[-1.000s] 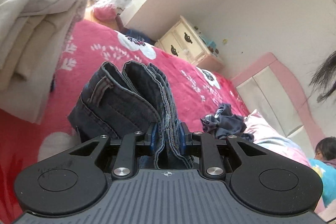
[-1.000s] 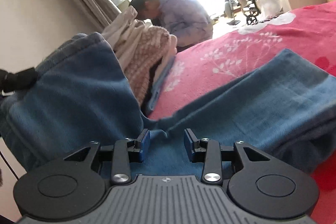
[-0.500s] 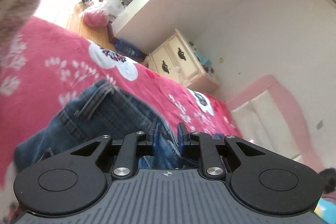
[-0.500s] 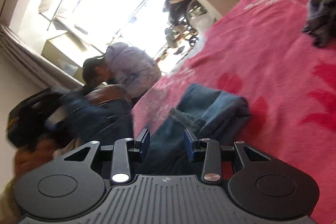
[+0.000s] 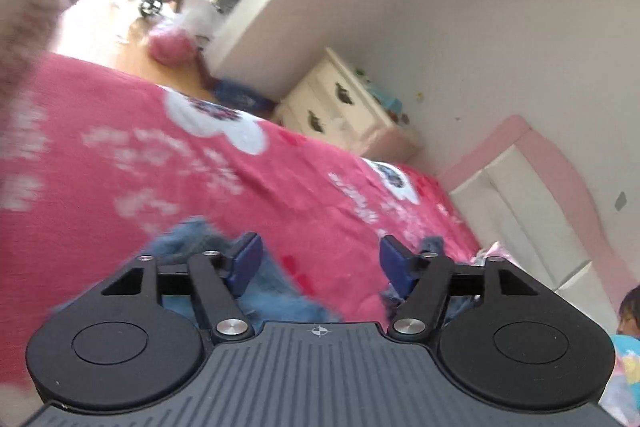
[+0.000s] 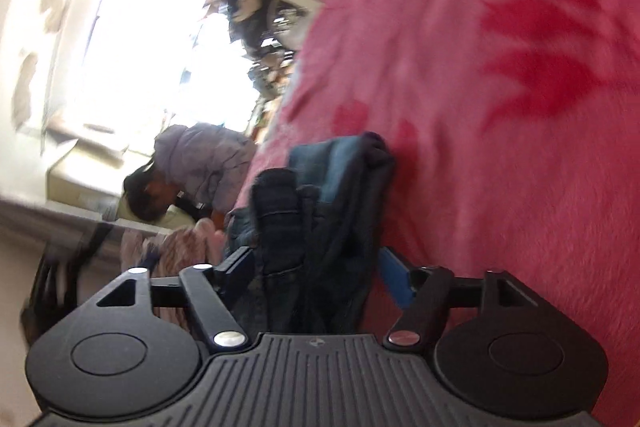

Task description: Fold clothes

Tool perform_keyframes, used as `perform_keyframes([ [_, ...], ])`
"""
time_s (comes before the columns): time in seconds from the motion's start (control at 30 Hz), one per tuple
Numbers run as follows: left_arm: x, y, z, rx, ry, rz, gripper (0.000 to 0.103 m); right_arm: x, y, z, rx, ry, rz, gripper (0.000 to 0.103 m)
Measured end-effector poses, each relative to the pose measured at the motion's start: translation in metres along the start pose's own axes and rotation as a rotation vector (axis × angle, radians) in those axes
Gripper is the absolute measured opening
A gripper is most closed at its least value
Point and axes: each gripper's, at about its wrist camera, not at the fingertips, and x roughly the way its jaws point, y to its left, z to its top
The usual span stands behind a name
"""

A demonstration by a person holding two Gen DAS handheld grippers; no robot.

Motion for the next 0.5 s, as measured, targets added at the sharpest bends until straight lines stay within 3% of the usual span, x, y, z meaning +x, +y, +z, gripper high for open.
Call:
perform_keyframes([
  [0.07,-0.027,0.015,-0.012,-0.005,0.038,0.049,0.067,0.007,-0.005,0.002,0.047,-0.01,-0.021,0.075],
  [0.17,-0.046,0.042,-0.045,-0.082,0.168,0.089,0.067,0.013,-0.006,0.005,0.093,-0.023,-0.039,0.075],
  [0.3,-0.039,0.074,-0.092,-0.228,0.32,0.104,0.068,0.025,-0.012,0.024,0.189,-0.063,-0.049,0.075],
  [0.4,-0.022,0.087,-0.11,-0.281,0.343,0.067,0.069,0.036,-0.008,0.045,0.198,-0.094,-0.072,0.076],
  [0.5,-0.009,0.1,-0.118,-0.389,0.325,0.018,0.073,0.056,0.006,0.069,0.087,-0.08,-0.138,0.077],
])
